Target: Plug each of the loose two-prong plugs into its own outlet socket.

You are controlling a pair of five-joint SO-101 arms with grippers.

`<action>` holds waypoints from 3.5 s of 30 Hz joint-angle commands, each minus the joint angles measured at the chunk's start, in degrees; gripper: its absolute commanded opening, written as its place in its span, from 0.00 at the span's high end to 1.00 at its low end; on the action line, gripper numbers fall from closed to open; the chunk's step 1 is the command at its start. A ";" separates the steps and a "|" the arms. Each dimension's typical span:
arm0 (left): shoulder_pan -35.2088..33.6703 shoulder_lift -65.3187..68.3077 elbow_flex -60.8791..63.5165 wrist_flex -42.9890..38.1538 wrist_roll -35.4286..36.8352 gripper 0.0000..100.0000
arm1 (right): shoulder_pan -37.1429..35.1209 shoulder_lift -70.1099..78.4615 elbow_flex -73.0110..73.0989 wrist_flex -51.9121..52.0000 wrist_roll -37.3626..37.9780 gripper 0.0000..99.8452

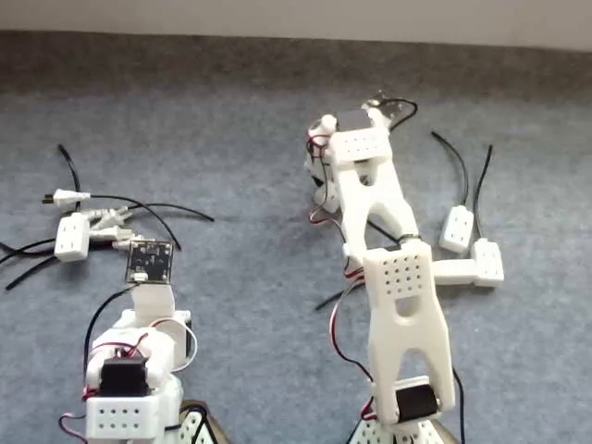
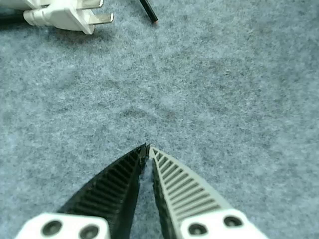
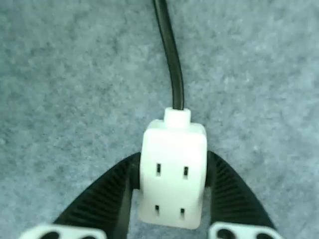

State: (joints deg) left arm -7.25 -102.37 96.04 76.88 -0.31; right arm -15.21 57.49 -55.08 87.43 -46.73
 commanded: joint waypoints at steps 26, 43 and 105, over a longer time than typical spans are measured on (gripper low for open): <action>0.13 0.04 1.10 -0.70 0.09 0.99 | 22.20 -18.07 -31.08 13.67 24.44 0.69; 0.13 0.04 1.10 -0.70 0.09 0.99 | 21.85 -64.66 -22.29 13.76 34.55 0.69; -14.02 37.14 -63.16 -21.01 -0.09 0.77 | 17.80 -154.15 150.37 -27.65 57.67 0.75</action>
State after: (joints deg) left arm -20.09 -79.34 43.65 52.35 -3.65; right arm 2.99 -95.91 88.31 66.51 10.42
